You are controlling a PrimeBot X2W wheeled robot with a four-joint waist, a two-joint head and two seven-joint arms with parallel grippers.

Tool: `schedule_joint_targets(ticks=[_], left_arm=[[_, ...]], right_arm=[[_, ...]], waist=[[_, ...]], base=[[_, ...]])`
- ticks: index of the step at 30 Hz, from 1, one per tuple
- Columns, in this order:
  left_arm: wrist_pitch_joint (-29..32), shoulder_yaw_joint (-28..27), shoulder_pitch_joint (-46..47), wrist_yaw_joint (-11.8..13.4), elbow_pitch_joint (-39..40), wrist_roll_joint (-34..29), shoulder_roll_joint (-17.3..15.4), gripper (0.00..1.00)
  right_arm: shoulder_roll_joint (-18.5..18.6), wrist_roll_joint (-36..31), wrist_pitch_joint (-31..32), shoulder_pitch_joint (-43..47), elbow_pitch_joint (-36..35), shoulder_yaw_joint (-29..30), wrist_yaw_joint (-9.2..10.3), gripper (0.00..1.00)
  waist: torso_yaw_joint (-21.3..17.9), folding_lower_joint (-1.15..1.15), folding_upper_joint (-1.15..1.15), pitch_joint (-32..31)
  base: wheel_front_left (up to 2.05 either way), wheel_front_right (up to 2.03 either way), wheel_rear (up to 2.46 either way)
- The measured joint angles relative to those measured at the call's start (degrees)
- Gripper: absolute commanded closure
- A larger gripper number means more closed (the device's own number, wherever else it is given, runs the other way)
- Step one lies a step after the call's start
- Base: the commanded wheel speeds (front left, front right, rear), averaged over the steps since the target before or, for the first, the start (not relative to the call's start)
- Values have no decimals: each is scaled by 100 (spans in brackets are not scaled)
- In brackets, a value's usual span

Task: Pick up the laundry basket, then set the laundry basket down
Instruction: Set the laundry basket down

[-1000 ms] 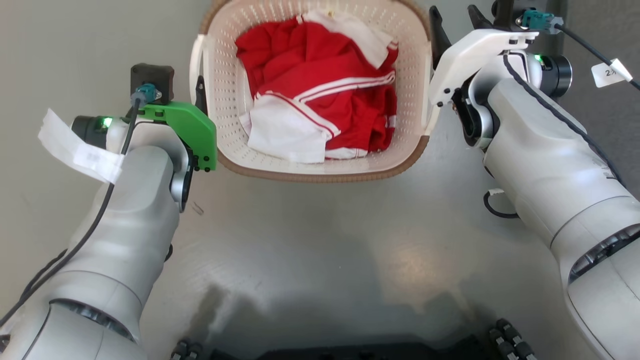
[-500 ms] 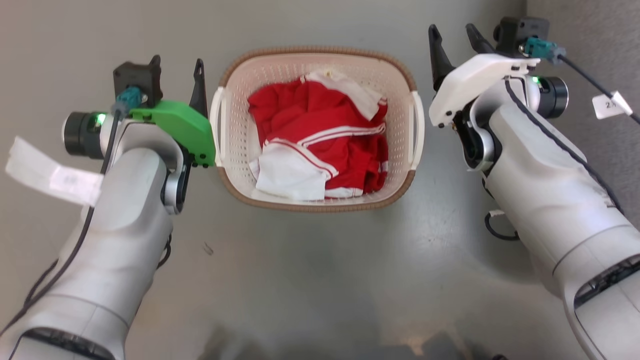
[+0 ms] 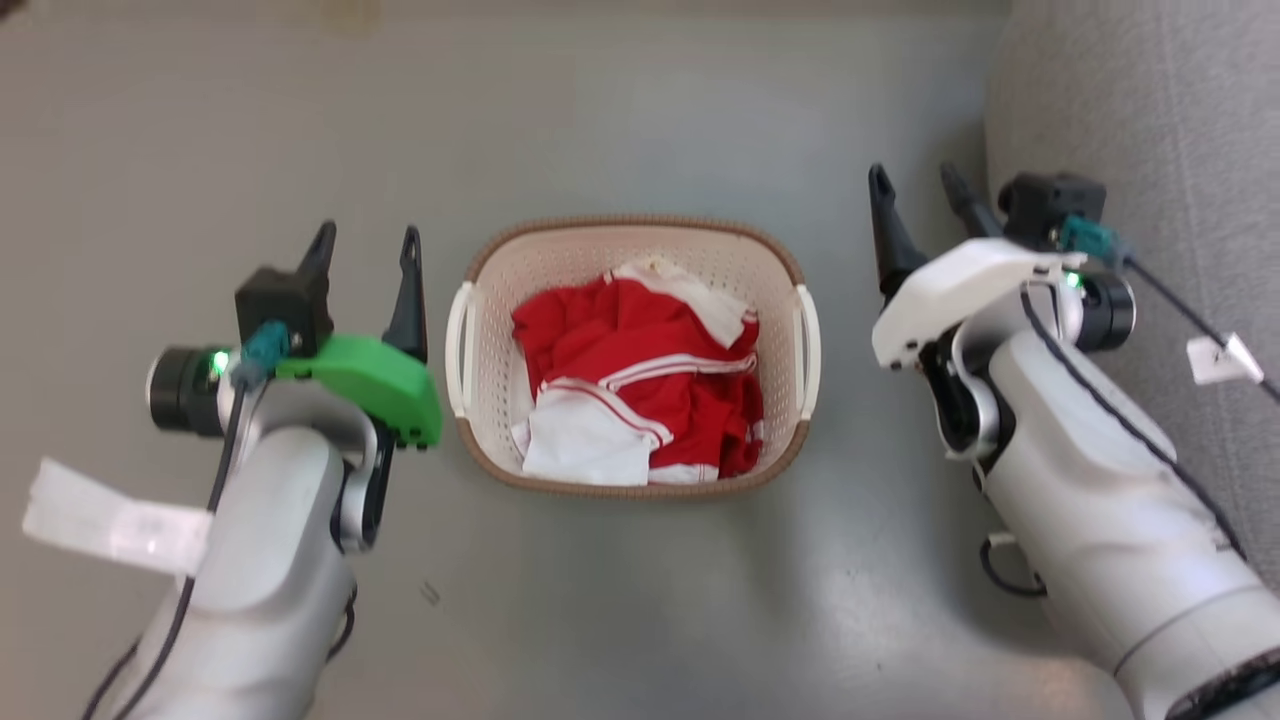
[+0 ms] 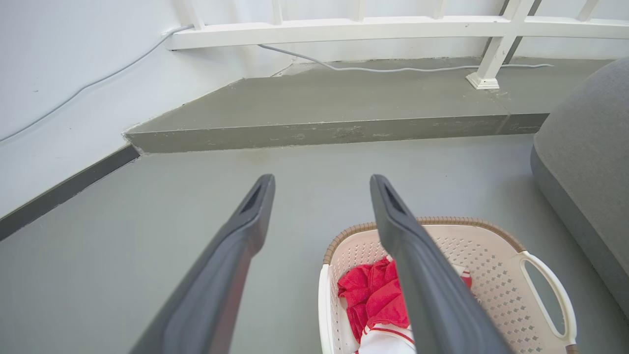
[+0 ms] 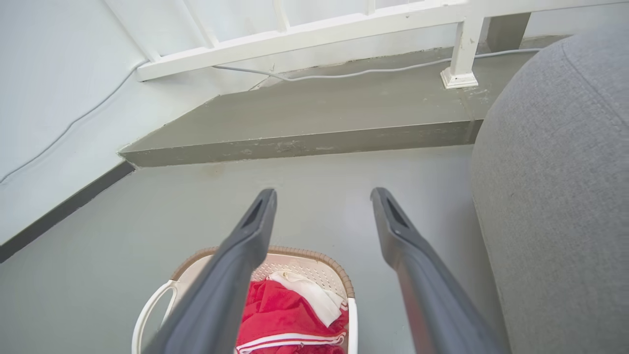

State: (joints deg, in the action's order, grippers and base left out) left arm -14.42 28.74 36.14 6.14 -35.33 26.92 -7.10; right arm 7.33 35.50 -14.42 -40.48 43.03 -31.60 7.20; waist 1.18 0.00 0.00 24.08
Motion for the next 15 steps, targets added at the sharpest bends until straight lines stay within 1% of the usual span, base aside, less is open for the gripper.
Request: schedule_joint_targets(ticks=[9, 15], left_arm=[[0, -382, -1125, 51, 697, -403, -47, 0], [0, -609, -1831, 52, 1053, -493, -53, 0]], right_arm=[[-44, -409, 0, 993, -738, 357, 0, 0], [-135, -572, 0, 1694, -1069, 510, 0, 0]], waist=[[0, 0, 0, -732], [8, 0, 0, -1221]], base=[[0, 0, 0], [0, 0, 0]])
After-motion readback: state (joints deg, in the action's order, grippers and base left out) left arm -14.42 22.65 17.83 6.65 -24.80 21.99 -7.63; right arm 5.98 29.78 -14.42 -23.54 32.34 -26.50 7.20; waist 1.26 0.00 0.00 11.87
